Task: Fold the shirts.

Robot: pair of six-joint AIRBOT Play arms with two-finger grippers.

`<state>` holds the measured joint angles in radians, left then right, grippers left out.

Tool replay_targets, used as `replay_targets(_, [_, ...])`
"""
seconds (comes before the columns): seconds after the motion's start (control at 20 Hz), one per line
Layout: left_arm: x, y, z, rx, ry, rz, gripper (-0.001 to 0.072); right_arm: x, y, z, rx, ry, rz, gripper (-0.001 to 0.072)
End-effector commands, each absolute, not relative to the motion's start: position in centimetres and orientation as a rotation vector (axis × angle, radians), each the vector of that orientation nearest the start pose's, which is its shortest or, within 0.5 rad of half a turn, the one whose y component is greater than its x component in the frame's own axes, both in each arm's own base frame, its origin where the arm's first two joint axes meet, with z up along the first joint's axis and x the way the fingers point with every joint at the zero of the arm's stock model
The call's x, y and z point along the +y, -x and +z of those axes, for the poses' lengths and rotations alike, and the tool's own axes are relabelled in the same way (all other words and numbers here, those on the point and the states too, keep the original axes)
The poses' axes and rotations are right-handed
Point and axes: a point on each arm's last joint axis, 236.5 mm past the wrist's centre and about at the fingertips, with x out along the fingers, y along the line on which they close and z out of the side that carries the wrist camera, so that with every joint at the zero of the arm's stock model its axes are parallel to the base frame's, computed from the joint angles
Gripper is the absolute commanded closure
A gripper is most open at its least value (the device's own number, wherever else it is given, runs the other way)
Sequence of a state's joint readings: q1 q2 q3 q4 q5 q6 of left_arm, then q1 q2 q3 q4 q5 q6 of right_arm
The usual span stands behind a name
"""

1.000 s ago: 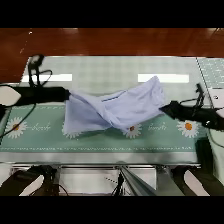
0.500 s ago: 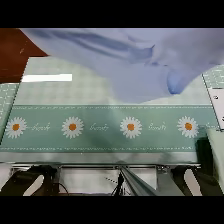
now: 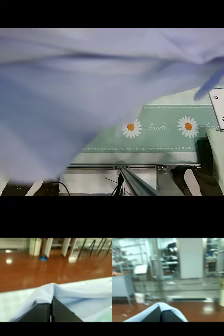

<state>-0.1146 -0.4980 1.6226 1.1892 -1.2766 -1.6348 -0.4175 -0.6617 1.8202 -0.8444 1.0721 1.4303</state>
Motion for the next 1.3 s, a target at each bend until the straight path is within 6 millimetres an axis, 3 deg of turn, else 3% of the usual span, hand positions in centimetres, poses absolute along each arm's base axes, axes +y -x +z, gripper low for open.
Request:
replay_targets(0.0, [-10.5,-14.6,39.1,0.404,0.252,-0.450,0.0689,3.3,-20.4,50.6,0.008,-0.063,0.080,0.0687])
replay_targets(0.15, [-11.2,-15.8,32.9,0.619,0.280,-0.444,0.0688,1.5,-22.5,45.1,0.244,-0.015,0.054,0.0687])
replay_targets(0.25, [-12.3,-16.9,28.4,0.754,0.315,-0.467,0.0688,0.6,-25.1,42.3,0.366,-0.041,0.077,0.0688])
replay_targets(0.35, [-12.9,-18.1,23.8,0.864,0.358,-0.461,0.0688,-0.9,-29.1,39.5,0.467,-0.080,0.096,0.0688])
replay_targets(0.5, [-13.0,-20.7,18.2,0.933,0.424,-0.413,0.0688,-0.8,-35.9,33.5,0.644,-0.096,0.177,0.0688])
replay_targets(0.7, [-12.8,-24.8,12.9,0.940,0.504,-0.335,0.0688,-0.8,-45.8,24.4,0.794,-0.015,0.147,0.0687])
replay_targets(0.85, [-12.4,-28.8,9.5,0.936,0.496,-0.294,0.0688,0.2,-51.2,19.7,0.806,0.005,0.149,0.0687])
replay_targets(1.05, [-11.7,-34.1,3.8,0.969,0.401,-0.262,0.0688,0.9,-55.4,15.3,0.808,-0.039,0.137,0.0687])
replay_targets(1.25, [-10.5,-37.9,-1.3,0.974,0.322,-0.225,0.0688,0.8,-56.5,9.8,0.914,-0.110,0.110,0.0686])
